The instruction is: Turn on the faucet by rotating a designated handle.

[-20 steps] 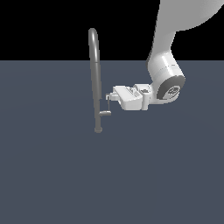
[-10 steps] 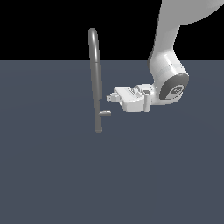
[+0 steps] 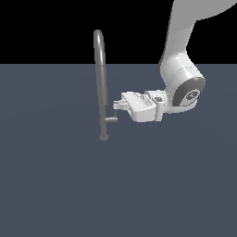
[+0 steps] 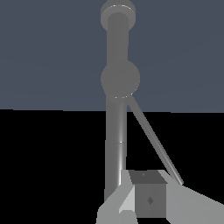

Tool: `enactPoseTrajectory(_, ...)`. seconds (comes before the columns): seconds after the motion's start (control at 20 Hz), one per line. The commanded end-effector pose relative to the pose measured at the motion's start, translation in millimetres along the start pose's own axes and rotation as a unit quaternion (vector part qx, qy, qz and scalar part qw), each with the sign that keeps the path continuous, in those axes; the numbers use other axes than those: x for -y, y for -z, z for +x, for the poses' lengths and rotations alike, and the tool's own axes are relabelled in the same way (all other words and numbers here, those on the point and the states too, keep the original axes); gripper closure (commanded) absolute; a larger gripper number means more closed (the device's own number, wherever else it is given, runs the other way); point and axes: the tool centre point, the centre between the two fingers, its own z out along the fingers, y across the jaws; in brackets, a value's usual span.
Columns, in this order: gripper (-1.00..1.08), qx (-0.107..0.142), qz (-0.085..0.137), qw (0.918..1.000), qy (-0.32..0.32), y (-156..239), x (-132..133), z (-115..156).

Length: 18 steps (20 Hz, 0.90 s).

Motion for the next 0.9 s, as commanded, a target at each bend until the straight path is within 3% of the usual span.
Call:
enactPoseTrajectory(0.0,1.08,0.002,-0.001,1.0,-0.004,0.1,-10.0,6.2)
enactPoseTrajectory(0.3,1.08,0.003,-0.002,1.0,-0.008,0.2,-35.4,21.3)
enactPoseTrajectory(0.4,1.08,0.0,-0.001,1.0,0.005,0.0,-23.3,11.0)
enactPoseTrajectory(0.75,1.08,0.003,-0.003,1.0,-0.008,0.1,-50.8,52.4)
enactPoseTrajectory(0.8,1.08,0.003,-0.003,1.0,-0.008,0.1,-50.8,52.4)
enactPoseTrajectory(0.85,1.08,0.003,-0.004,1.0,0.006,-0.2,-40.7,35.1)
